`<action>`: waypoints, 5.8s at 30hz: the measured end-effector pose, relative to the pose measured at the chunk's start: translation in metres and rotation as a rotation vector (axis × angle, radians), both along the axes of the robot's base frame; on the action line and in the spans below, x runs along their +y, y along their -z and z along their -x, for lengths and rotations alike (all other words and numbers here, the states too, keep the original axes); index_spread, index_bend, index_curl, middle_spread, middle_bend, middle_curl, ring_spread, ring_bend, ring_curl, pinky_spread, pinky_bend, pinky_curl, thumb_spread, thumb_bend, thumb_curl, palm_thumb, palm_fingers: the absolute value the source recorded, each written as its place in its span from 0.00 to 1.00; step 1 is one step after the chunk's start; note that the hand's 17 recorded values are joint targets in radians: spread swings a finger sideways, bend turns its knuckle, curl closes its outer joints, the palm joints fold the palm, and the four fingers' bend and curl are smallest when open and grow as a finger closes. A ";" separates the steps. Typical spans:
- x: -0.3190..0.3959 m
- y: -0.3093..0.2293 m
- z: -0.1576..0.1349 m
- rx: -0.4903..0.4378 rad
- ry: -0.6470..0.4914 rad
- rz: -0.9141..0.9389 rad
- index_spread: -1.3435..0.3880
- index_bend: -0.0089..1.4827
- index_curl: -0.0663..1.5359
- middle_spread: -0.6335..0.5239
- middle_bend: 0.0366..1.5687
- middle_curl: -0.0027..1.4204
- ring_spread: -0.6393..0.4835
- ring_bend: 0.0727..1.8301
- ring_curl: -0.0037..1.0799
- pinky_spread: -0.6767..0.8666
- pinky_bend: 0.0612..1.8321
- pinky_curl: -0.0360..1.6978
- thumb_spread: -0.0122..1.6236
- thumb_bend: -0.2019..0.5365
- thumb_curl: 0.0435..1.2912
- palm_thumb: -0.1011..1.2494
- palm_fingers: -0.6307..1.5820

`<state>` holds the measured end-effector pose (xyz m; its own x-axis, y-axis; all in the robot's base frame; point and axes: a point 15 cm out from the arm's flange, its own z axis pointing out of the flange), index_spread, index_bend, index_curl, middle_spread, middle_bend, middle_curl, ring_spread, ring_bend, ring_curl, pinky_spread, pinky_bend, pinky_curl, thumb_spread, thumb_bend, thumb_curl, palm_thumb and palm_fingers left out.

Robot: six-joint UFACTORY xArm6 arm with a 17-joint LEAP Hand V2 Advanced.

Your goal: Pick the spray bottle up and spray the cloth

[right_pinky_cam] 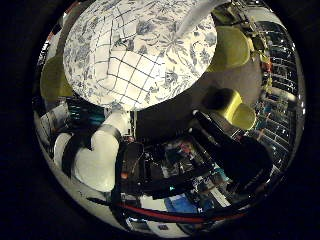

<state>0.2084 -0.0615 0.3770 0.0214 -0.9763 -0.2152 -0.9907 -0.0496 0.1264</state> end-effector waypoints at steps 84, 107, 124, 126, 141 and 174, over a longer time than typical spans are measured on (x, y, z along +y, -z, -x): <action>-0.265 0.160 -0.173 -0.745 0.591 -0.785 0.69 0.11 0.21 0.66 0.16 0.25 0.76 0.20 0.25 0.69 0.21 0.19 0.64 0.24 0.22 0.50 0.36; -0.215 0.171 -0.259 -0.638 0.567 -0.694 0.67 0.13 0.23 0.54 0.26 0.29 0.62 0.37 0.30 0.52 0.25 0.18 0.65 0.28 0.31 0.73 0.58; -0.203 0.147 -0.291 -0.673 0.627 -0.703 0.64 0.67 0.49 0.44 0.75 0.46 0.42 0.71 0.51 0.27 0.67 0.36 0.54 0.26 0.45 0.84 0.87; -0.202 0.142 -0.290 -0.671 0.622 -0.701 0.64 0.69 0.50 0.44 0.77 0.47 0.43 0.73 0.52 0.29 0.69 0.38 0.53 0.26 0.46 0.86 0.85; -0.132 0.039 -0.230 -0.291 0.183 -0.669 0.66 0.77 0.50 0.48 0.85 0.44 0.43 0.79 0.54 0.33 0.66 0.54 0.45 0.25 0.59 0.89 0.82; -0.016 0.001 -0.091 0.590 -0.406 0.047 0.66 0.77 0.50 0.47 0.87 0.41 0.43 0.79 0.54 0.31 0.56 0.71 0.53 0.25 0.61 0.81 0.83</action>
<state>0.2999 -0.0772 0.3762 0.2779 -0.9245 -0.2608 -0.6612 -0.3810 0.6462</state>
